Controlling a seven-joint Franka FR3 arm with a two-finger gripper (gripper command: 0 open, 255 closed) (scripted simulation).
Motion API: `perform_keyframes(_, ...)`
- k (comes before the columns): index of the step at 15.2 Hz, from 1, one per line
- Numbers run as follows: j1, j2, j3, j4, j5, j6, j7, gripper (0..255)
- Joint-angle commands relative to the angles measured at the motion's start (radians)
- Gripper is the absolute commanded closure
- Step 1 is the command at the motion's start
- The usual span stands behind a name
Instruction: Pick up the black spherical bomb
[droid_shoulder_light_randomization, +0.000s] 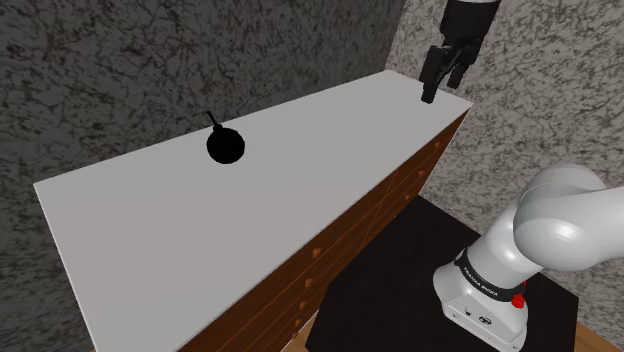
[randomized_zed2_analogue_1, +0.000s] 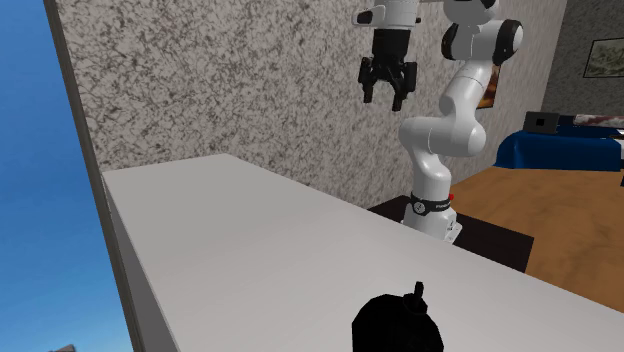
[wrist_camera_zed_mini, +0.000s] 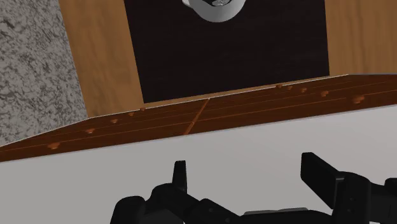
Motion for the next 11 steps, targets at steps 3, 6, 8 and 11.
perform_keyframes(3, 0.006, 0.058, 0.032, 0.021, 0.021, 0.034, 0.039, 0)
perform_keyframes(6, 0.014, 0.151, 0.079, 0.062, 0.046, 0.081, 0.096, 0)
perform_keyframes(8, 0.018, 0.216, 0.109, 0.095, 0.057, 0.109, 0.134, 0)
perform_keyframes(11, 0.021, 0.317, 0.154, 0.155, 0.067, 0.147, 0.19, 0)
